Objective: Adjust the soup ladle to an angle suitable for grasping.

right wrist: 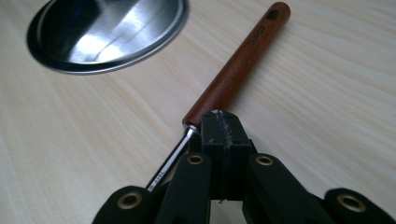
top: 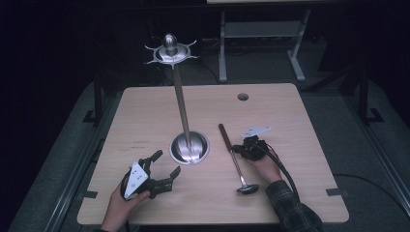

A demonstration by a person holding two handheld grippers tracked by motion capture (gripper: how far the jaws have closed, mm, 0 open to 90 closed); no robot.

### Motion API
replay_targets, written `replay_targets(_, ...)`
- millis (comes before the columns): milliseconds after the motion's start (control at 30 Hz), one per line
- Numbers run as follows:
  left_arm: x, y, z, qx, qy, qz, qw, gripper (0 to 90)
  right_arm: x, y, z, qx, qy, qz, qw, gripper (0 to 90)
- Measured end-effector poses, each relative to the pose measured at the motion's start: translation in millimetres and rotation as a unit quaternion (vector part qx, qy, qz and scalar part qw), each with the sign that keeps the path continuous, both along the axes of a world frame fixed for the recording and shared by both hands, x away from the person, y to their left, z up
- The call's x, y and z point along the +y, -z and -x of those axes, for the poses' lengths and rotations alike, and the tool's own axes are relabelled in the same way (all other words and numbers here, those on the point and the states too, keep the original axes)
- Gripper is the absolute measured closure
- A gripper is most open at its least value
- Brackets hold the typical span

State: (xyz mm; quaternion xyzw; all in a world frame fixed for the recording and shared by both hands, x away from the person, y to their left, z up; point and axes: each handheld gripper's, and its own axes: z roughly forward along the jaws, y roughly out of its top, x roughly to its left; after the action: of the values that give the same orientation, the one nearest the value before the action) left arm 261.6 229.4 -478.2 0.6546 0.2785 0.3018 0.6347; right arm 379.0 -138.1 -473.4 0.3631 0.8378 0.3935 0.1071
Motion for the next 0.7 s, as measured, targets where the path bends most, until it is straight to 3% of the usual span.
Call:
replay_targets(533, 0.0, 0.0, 0.1, 0.000, 0.001, -0.001, 1.0000, 13.4, 21.9, -2.0, 7.6, -0.002, -0.064, 0.000, 0.9980, 89.8)
replay_targets(700, 0.3, 0.0, 0.2, -0.001, 0.001, -0.002, 1.0000, 13.3, 20.0, -11.5, 11.6, 0.003, -0.061, 0.006, 0.9981, 89.8)
